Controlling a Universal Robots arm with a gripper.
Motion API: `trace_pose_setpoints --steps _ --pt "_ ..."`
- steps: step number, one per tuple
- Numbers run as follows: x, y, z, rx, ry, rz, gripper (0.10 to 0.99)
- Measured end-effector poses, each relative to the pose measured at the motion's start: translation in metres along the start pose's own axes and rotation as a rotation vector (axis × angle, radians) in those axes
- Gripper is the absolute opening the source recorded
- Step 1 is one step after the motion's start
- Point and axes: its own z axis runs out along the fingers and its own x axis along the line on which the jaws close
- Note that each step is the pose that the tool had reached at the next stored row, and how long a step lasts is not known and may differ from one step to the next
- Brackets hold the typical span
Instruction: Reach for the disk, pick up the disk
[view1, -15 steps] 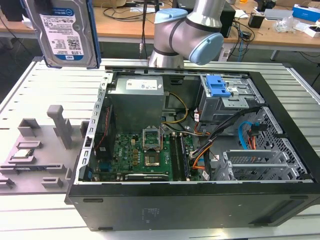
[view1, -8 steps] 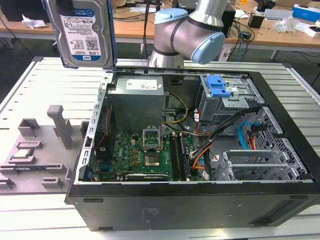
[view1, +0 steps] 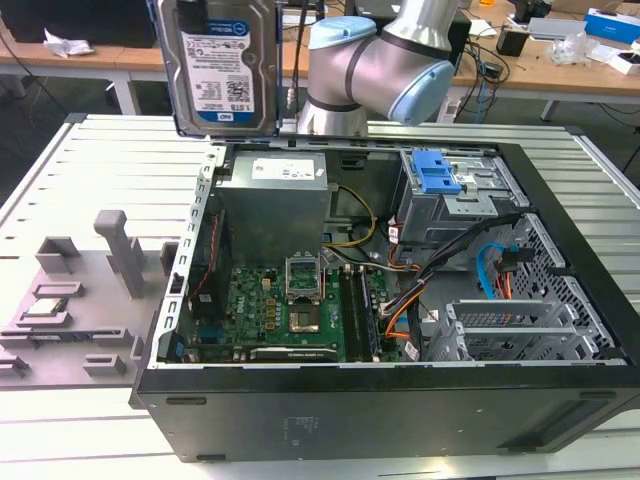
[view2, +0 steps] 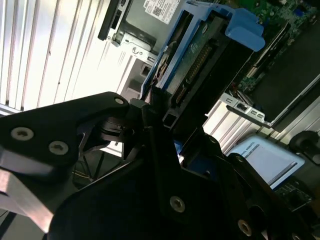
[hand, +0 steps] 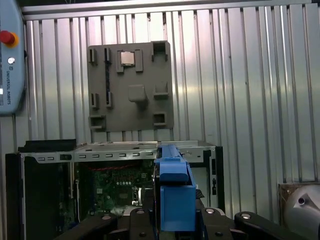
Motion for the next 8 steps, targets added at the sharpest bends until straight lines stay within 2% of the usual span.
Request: trace_pose_setpoints --steps 4,6,8 --pt "-0.001 -0.0151 -0.0006 0.0 0.0001 0.0 0.365" --pt "-0.0015 -0.0249 -0.001 0.0 0.0001 0.0 0.365" --pt "-0.0019 -0.0308 -0.0012 0.0 0.0 0.0 0.365"
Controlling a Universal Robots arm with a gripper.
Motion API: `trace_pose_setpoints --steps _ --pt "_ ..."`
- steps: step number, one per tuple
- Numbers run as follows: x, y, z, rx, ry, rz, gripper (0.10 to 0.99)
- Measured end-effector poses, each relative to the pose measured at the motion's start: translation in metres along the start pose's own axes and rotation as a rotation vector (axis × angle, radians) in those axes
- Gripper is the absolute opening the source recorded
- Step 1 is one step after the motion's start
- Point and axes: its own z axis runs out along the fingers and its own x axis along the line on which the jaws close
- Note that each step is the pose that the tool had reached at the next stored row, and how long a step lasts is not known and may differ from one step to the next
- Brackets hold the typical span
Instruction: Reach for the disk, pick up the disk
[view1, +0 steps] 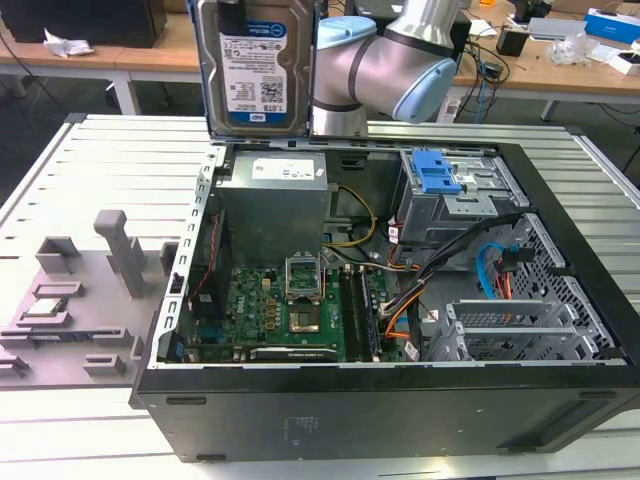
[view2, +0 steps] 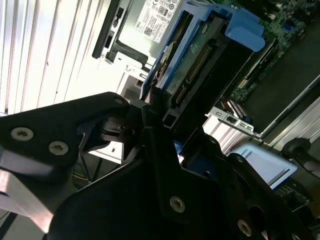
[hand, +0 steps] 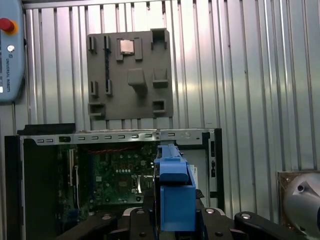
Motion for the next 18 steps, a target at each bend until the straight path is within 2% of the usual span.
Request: trace_pose_setpoints --steps 1,3,5,10,13,16,18 --pt "-0.0002 -0.0047 -0.0002 0.0 0.0 0.0 0.365" --pt "-0.0013 -0.0203 -0.0008 0.0 0.0 0.0 0.365" --pt "-0.0017 -0.0264 -0.001 0.0 0.0 0.0 0.365" --pt "-0.0031 -0.0492 -0.0019 0.0 0.0 0.0 0.365" --pt "-0.0038 -0.0593 -0.0023 0.0 0.0 0.0 0.365" --pt "-0.005 -0.0777 -0.003 0.0 0.0001 0.0 0.365" --pt "-0.0054 -0.0844 -0.0032 0.0 0.0 0.0 0.365"
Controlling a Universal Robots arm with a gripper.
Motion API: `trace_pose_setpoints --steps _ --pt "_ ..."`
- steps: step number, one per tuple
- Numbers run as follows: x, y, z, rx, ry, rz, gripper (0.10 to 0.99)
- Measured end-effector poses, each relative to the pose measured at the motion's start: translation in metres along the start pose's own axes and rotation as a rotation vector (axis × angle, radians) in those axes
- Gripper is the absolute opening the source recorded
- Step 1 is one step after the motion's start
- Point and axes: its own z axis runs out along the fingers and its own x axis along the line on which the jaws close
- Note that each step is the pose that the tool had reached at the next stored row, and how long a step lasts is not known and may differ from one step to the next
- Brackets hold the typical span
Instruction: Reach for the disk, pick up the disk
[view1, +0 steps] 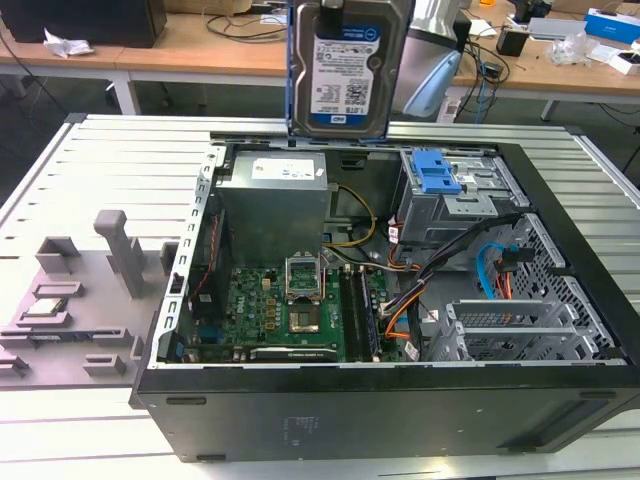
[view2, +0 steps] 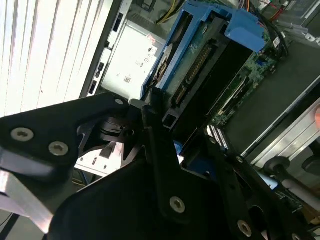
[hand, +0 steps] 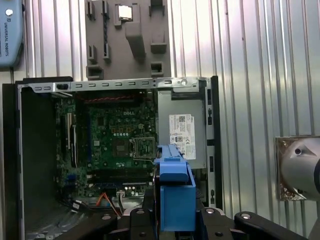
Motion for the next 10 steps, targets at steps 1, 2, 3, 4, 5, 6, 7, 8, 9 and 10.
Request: trace_pose_setpoints --steps 1,2,3,4,5,6,7,8,9,10 --pt "-0.0002 -0.0032 -0.0001 0.0 0.0 0.0 0.365" --pt "-0.0005 -0.0078 -0.0003 0.0 0.0 0.0 0.365" --pt "-0.0009 -0.0142 -0.0005 0.0 -0.0001 0.0 0.365" --pt "-0.0012 -0.0185 -0.0007 0.0 0.0 0.0 0.365" --pt "-0.0014 -0.0214 -0.0008 0.0 0.0 0.0 0.365" --pt "-0.0016 -0.0253 -0.0009 0.0 -0.0001 0.0 0.365" --pt "-0.0019 -0.0295 -0.0011 0.0 0.0 0.0 0.365" --pt "-0.0021 -0.0326 -0.0013 0.0 0.0 0.0 0.365" --pt "-0.0024 -0.038 -0.0014 0.0 -0.0001 0.0 0.365" --pt "-0.0028 -0.0433 -0.0017 0.0 0.0 0.0 0.365"
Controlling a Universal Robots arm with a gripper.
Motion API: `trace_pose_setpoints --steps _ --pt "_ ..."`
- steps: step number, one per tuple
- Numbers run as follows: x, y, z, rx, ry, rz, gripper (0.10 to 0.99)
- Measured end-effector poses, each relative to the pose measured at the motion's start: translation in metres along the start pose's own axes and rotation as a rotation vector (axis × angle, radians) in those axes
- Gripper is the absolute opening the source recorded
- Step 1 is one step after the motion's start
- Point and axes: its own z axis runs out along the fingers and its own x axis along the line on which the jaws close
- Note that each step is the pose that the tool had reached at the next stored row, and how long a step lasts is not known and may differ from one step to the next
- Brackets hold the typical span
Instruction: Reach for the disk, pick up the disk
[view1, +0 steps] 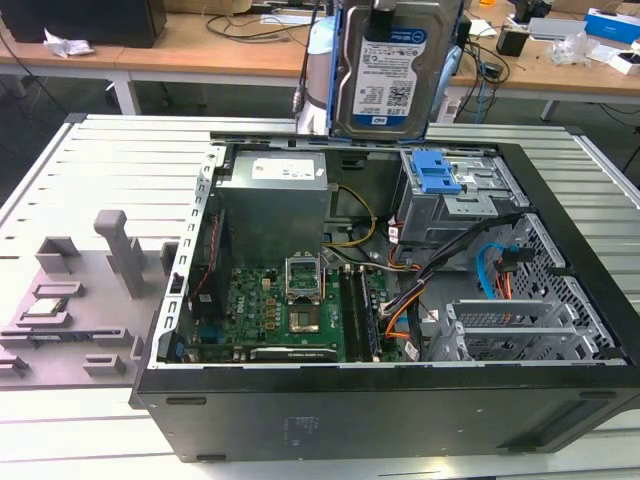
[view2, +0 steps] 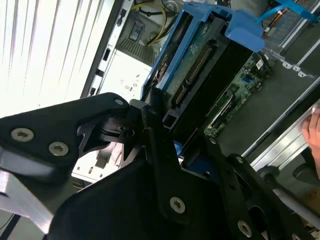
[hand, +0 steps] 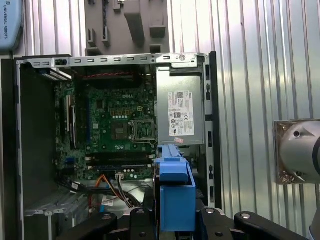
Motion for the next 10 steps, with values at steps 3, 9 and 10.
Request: trace_pose_setpoints --steps 3,9,10 --pt "-0.0006 -0.0095 -0.0003 0.0 -0.0001 0.0 0.365" --pt "-0.0021 -0.032 -0.0012 0.0 0.0 0.0 0.365" --pt "-0.0024 -0.037 -0.0014 0.0 0.0 0.0 0.365"
